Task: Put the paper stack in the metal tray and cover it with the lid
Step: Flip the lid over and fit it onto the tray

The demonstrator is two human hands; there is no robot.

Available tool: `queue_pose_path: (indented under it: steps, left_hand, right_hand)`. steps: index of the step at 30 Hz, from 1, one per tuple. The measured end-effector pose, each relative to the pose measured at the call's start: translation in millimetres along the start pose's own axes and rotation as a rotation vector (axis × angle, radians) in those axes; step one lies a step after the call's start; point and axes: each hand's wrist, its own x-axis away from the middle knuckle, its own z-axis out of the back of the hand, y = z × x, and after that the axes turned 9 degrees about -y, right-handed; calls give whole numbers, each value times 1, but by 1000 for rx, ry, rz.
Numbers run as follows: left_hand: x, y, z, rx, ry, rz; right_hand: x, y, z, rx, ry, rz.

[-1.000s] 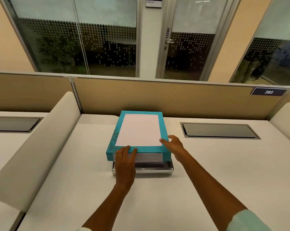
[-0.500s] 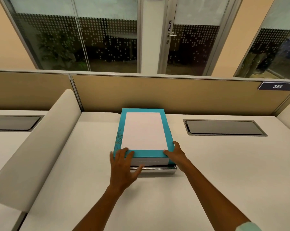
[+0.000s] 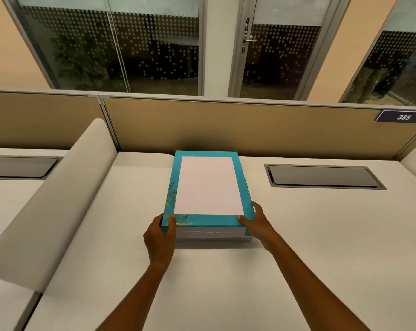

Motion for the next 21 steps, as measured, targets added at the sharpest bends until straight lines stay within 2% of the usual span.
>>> queue_pose_path:
  steps: [7, 11, 13, 16, 18, 21]
  left_hand:
    - [4, -17, 2, -43, -38, -4]
    - [-5, -22, 5, -136, -97, 10]
    - [-16, -19, 5, -282, -157, -26]
    - [-33, -8, 1, -620, -320, -156]
    - [-44, 0, -4, -783, -397, -246]
    - [-55, 8, -13, -906, -482, -304]
  right_hand:
    - [6, 19, -18, 127, 60, 23]
    - [2, 20, -19, 294, 105, -24]
    - [-2, 15, -19, 497, 195, 7]
    - [-10, 4, -20, 815, 294, 182]
    - [-17, -3, -23, 933, 273, 244]
    - [-29, -4, -31, 1002, 209, 228]
